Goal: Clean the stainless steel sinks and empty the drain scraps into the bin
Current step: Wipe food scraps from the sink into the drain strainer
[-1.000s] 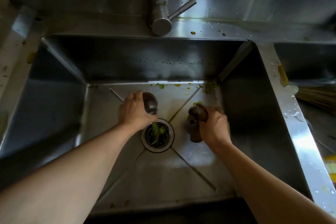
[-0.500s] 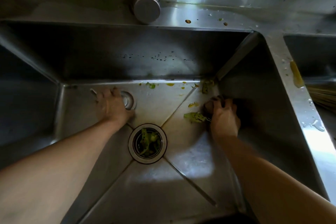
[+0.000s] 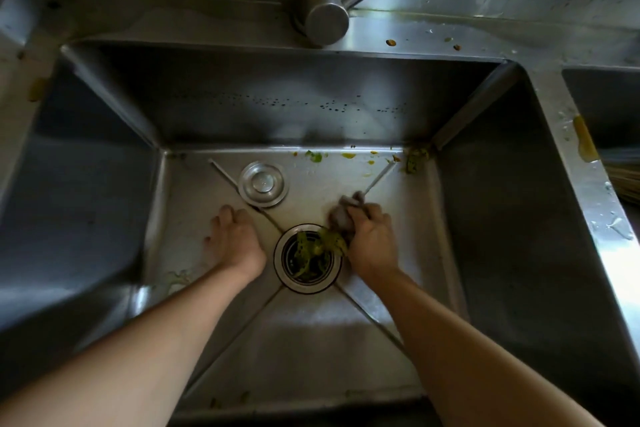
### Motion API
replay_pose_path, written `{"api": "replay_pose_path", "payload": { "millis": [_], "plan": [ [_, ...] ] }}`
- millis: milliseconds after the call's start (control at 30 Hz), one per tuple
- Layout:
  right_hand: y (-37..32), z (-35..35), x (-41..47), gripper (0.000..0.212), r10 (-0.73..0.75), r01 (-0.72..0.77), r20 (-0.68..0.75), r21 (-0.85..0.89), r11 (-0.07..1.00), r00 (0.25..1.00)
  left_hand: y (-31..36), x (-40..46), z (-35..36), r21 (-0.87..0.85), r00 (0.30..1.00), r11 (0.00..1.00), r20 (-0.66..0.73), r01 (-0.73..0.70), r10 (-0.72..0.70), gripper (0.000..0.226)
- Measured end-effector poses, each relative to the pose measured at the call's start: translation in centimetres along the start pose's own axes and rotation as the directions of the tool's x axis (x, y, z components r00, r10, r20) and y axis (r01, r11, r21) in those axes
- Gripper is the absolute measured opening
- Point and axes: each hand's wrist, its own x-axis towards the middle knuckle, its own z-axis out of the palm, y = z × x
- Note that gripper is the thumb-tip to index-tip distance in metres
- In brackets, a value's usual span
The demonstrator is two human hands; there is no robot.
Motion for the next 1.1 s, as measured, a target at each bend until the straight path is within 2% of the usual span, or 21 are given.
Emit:
{"api": "replay_pose_path", "payload": {
  "millis": [67, 133, 233, 333, 400, 500, 600, 700, 767, 867, 933, 1100],
  "plan": [
    [-1.1, 1.1, -1.2, 0.038, -0.011, 0.007, 0.036, 0.101, 0.995, 0.999, 0.0, -0.3, -0.1, 0.016, 0.999, 1.0, 0.026, -0.025, 0.025, 0.048],
    [-1.8, 1.2, -2.1, 0.037, -0.073, 0.061, 0.093, 0.129, 0.99, 0.993, 0.0, -0.4, -0.4, 0.028, 0.998, 0.999, 0.055, -0.029, 0.028, 0.047],
    [-1.9, -1.0, -2.8, 0.035, -0.119, 0.099, 0.083, 0.208, 0.973, 0.989, -0.3, -0.3, -0.9, 0.044, 0.996, 0.999, 0.087, -0.018, 0.014, 0.046],
    [-0.9, -4.1, -1.4, 0.042, -0.041, 0.065, -0.113, 0.217, 0.974, 0.993, 0.1, 0.2, -1.2, 0.033, 0.997, 0.999, 0.079, 0.012, -0.015, 0.048],
    [0.4, -5.7, 0.9, 0.045, 0.035, 0.011, -0.253, 0.179, 0.984, 0.967, 0.7, 0.5, -1.2, -0.01, 0.997, 0.998, 0.057, 0.059, -0.058, 0.048],
    [3.0, -7.0, 5.5, 0.042, 0.123, -0.112, -0.342, 0.053, 0.992, 0.932, 1.4, 1.1, -1.0, -0.045, 0.993, 0.992, 0.034, 0.118, -0.116, 0.042],
    [4.8, -7.2, 9.0, 0.046, 0.212, -0.221, -0.305, 0.003, 0.975, 0.929, 1.5, 1.8, -0.7, -0.013, 0.991, 0.991, 0.018, 0.131, -0.13, 0.037],
    [5.3, -6.2, 10.4, 0.056, 0.215, -0.221, -0.208, -0.005, 0.975, 0.954, 1.6, 2.0, -0.1, -0.005, 0.99, 0.99, -0.002, 0.139, -0.14, 0.034],
    [5.2, -5.7, 10.4, 0.062, 0.141, -0.148, -0.184, -0.025, 0.989, 0.973, 1.7, 2.0, 0.1, 0.001, 0.989, 0.989, -0.02, 0.146, -0.146, 0.032],
    [4.1, -4.9, 9.4, 0.062, -0.071, 0.064, -0.098, -0.075, 0.995, 0.993, 1.5, 2.1, 0.0, -0.001, 0.989, 0.989, -0.02, 0.149, -0.149, 0.032],
    [2.7, -3.7, 7.8, 0.056, -0.182, 0.182, -0.022, -0.022, 0.983, 0.983, 1.4, 2.0, -0.2, -0.011, 0.988, 0.988, -0.007, 0.156, -0.156, 0.033],
    [-0.1, 0.1, 2.1, 0.042, -0.409, 0.396, 0.068, 0.155, 0.905, 0.91, 1.3, 1.0, -0.9, -0.052, 0.991, 0.991, 0.054, 0.124, -0.121, 0.039]
  ]
}}
